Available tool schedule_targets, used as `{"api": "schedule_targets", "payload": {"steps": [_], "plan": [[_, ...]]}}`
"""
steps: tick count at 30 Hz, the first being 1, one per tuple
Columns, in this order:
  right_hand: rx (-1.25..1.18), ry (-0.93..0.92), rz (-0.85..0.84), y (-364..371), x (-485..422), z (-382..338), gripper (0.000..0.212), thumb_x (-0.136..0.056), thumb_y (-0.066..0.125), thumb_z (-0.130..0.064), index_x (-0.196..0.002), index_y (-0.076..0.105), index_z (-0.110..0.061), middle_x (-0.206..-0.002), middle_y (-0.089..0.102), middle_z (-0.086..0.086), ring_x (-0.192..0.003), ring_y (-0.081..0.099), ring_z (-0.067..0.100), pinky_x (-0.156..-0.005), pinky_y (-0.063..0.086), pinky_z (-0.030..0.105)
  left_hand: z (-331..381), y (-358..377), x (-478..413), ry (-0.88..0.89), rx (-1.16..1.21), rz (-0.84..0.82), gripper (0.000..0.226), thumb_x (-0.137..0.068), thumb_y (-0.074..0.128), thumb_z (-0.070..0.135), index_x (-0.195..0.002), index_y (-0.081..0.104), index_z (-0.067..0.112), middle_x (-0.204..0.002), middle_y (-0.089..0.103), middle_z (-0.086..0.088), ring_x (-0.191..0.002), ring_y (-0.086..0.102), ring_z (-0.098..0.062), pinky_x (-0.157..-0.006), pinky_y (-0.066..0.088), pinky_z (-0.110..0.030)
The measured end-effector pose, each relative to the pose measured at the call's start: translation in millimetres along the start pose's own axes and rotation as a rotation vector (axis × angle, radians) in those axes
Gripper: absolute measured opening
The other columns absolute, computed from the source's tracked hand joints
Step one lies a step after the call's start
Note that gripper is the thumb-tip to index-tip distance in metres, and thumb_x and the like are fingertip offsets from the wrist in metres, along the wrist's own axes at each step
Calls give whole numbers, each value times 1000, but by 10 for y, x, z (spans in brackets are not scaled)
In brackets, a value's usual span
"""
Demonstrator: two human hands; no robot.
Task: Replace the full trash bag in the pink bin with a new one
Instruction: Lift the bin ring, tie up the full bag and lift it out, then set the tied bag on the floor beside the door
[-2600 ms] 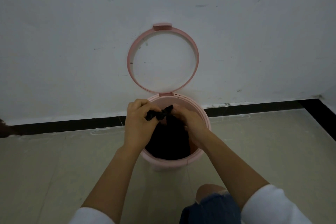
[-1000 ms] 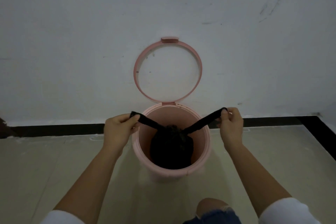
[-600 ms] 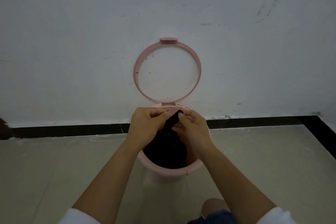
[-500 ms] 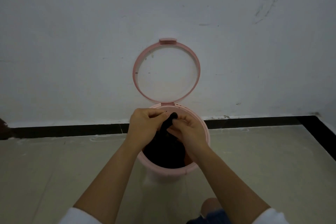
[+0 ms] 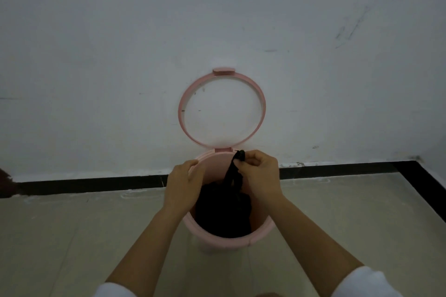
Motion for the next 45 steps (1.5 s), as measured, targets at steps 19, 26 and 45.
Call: {"api": "schedule_targets", "payload": {"steps": [19,26,45], "plan": [[183,-30,-388,363,1406,-4275,5,-76,73,-1,-80,71,-2,-68,71,2,-69,66,17,-76,56,34,2356,-3110,1800,-249,-194,109,48,-93,50,34,-136,44,13,-139,44,-12,-129,38,-28,-102,36,-36],[247,-26,-631,1060,2649,-4851,17,-75,75,-5,-66,68,-19,-51,66,-12,-50,59,4,-62,50,24,2403,-4117,3064,-415,-212,209,52,-93,47,39,-138,41,14,-143,38,-13,-132,34,-30,-107,34,-41],[391,-95,-1163,5210,6539,-5070,9,-78,74,-13,-83,72,-7,-91,71,9,-89,67,23,-80,55,37,-77,-8063,6076,-736,-364,432,54,-94,41,45,-141,36,19,-145,35,-8,-133,30,-28,-102,38,-44]]}}
Point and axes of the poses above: each hand's wrist, its own x-axis away from the middle knuckle, its own y-axis out of the palm, z = x × y, the point moved 10 cm from there along -x, towards the middle knuckle
